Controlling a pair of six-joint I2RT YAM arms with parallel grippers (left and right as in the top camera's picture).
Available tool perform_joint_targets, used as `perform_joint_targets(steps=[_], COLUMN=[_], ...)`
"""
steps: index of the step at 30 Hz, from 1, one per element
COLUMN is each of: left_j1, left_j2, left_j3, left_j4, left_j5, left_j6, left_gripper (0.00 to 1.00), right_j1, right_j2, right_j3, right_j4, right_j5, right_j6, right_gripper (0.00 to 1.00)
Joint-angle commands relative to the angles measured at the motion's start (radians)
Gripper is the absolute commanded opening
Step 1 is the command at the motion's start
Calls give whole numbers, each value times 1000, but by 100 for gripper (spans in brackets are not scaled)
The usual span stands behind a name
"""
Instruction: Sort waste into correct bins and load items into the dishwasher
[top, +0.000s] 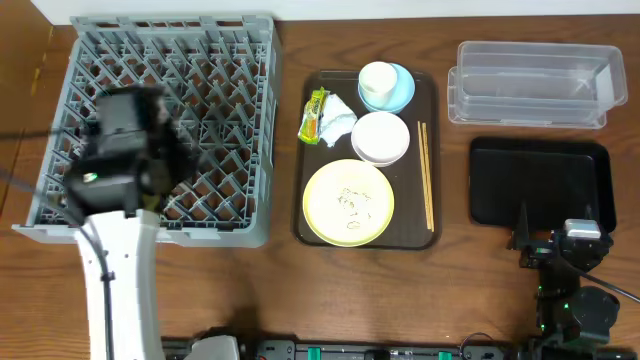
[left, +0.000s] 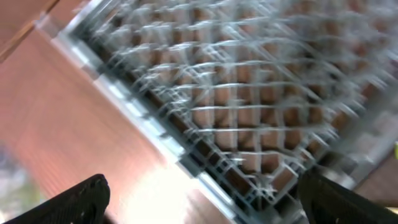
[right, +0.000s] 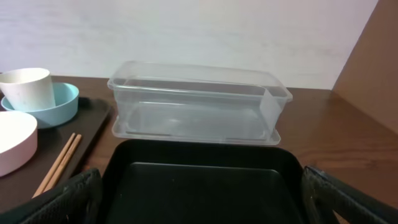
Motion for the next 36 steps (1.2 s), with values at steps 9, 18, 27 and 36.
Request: perform_joint_targets(steps=[9, 18, 27, 36], left_j1=[325, 338, 338, 338], left_j2=[-9, -9, -9, -9], left_j3=[10, 10, 10, 10], left_j4=[-114, -114, -114, -114], left_j5=[55, 55, 55, 55], left_j6=[-350, -350, -350, -350], left_gripper=[98, 98, 98, 98], right_j1=[-8, -8, -8, -8], right_j2=[-6, -6, -6, 2], right_j3=[-1, -1, -1, 3], right_j4=[-5, 138, 550, 875], right_j5=[7, -316, -631, -124], right_j6=[-9, 188, 845, 1378], right_gripper=[99, 99, 99, 99])
